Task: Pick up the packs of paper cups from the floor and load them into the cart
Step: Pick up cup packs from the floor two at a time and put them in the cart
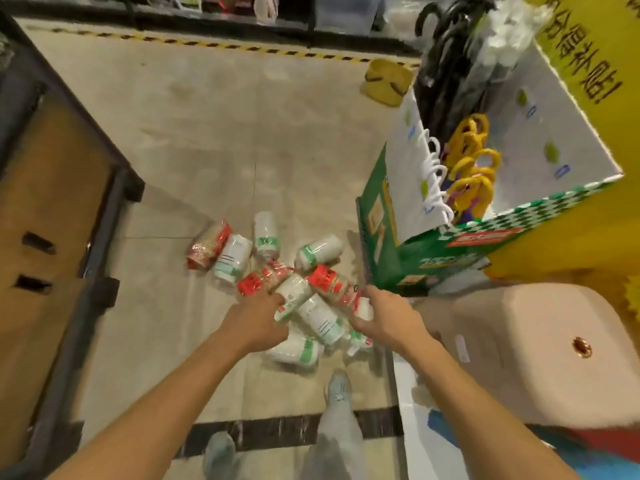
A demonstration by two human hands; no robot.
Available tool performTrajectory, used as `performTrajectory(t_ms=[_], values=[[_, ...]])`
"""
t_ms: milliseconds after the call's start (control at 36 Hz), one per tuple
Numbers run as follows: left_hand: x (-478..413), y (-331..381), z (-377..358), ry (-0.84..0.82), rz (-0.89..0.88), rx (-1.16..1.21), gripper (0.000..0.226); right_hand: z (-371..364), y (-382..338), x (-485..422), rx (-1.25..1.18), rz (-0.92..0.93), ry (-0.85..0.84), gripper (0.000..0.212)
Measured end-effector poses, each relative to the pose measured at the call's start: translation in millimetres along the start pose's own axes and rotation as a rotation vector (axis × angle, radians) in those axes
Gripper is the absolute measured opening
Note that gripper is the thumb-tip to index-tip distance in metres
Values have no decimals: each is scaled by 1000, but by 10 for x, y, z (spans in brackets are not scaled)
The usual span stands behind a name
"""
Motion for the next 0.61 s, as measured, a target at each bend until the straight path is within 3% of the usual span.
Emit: performTrajectory(t_ms=[194, 389, 500, 611], values=[[-1319, -265, -1055, -102, 77, -81, 67, -989, 514, -1487, -68, -5, -71, 59], [-2373, -1057, -2270, -194, 196, -54, 65, -2408, 808, -2637, -104, -49, -199, 61], [-2847, -1446, -2969, -217, 113, -207, 61, -3149, 951, -3189, -101, -81, -235, 69], [-3356, -1583, -3726, -259, -39, -344, 78, -3832, 1087, -3723, -108, -102, -244, 78]])
Point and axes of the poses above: each hand's wrist, its own x-axis away from the middle knuckle, its own z-axis out of the back of the hand, y = z × x, the point moved 6 cm from there along -x, towards the middle knuckle, and after that the axes turned 6 degrees about x, right-handed, at the moved point
